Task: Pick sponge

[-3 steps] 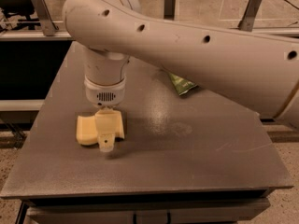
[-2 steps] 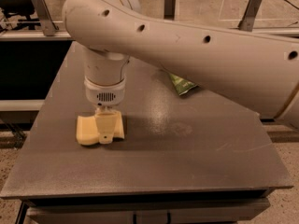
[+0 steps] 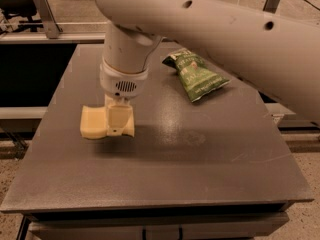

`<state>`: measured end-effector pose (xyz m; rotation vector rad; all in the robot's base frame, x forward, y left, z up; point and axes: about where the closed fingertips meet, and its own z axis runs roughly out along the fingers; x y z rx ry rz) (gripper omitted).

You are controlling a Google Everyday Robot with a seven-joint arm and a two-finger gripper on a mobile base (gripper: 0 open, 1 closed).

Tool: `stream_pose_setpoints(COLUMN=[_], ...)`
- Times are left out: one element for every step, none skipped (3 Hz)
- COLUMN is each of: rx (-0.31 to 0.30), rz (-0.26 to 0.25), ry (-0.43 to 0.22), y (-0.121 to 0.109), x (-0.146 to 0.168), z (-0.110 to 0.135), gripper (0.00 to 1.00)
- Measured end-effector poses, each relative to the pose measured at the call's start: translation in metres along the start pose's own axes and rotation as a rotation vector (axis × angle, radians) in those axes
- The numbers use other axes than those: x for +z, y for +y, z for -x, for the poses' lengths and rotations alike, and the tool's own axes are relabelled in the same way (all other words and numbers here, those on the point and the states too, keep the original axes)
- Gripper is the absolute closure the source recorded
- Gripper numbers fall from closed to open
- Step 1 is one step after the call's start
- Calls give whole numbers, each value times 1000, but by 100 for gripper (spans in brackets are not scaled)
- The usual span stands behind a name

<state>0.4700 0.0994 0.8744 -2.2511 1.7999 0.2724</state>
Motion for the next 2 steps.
stream_pose_setpoints(rx=[-28, -33], rz=[-90, -100], ry=[31, 38], y=[-1, 0], x=[-58, -65], z=[11, 12], gripper=[100, 100])
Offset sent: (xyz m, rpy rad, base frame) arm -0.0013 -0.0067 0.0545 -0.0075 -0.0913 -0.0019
